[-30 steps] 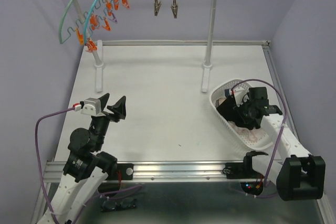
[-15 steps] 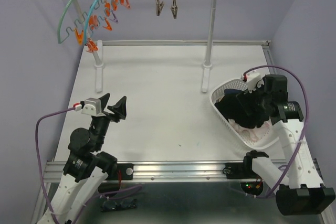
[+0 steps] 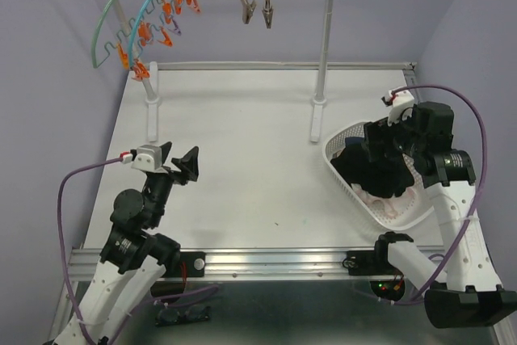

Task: Remove the underwear clipped to the hanger
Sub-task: Place the underwear in the bin, then reset both arms

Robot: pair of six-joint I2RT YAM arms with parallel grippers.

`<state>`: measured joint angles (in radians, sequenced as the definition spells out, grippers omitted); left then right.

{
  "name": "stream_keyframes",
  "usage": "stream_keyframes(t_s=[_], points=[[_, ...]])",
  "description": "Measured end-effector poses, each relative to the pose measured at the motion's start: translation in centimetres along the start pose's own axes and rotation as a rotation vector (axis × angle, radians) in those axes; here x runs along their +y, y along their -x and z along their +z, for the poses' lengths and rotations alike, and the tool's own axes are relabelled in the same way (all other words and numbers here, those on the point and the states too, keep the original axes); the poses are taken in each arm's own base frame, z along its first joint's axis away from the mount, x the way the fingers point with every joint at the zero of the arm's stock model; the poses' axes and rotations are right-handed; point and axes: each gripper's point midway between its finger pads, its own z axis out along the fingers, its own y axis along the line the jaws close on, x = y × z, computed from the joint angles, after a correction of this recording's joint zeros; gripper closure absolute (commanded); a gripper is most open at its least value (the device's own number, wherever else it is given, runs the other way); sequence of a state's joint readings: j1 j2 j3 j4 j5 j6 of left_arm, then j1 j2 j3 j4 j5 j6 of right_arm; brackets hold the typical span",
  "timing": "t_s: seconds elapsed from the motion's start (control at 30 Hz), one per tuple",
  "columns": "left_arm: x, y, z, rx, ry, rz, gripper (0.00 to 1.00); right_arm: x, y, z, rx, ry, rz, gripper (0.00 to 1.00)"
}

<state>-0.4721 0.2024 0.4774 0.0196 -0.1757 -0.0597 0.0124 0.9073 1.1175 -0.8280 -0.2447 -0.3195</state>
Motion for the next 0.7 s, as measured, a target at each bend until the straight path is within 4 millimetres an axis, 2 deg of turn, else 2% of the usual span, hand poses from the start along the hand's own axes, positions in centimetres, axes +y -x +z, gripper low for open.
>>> stream_keyframes(t_s=[0.17, 0.37, 0.43, 0.5, 0.57, 0.63, 0.7], points=[[0.5, -2.3, 1.6, 0.1, 0.04, 0.039, 0.1, 0.0, 1.4, 1.5, -0.07, 0.005, 0.09, 0.0], [2.2, -4.5, 3.8, 0.205, 0.149, 0.096, 0.06, -0.2, 0.4, 4.2, -0.079, 0.005, 0.133, 0.0], [3.3, -5.0, 4.6, 0.223, 0.194, 0.099, 0.06, -0.2, -0.1, 4.9, -0.085, 0.004, 0.14, 0.0], [5.3, -5.2, 5.0, 0.229, 0.26, 0.083, 0.05, -0.3, 0.0, 5.3, -0.098, 0.0, 0.152, 0.0], [7.5, -5.6, 5.2, 0.243, 0.332, 0.059, 0.05, -0.7, 0.5, 5.6, -0.114, -0.016, 0.163, 0.0], [9.0, -5.8, 5.0, 0.249, 0.384, 0.039, 0.05, -1.5, 0.8, 6.1, -0.147, -0.059, 0.184, 0.0], [9.9, -5.4, 4.8, 0.233, 0.418, 0.024, 0.05, -1.9, 0.3, 6.4, -0.159, -0.094, 0.217, 0.0]])
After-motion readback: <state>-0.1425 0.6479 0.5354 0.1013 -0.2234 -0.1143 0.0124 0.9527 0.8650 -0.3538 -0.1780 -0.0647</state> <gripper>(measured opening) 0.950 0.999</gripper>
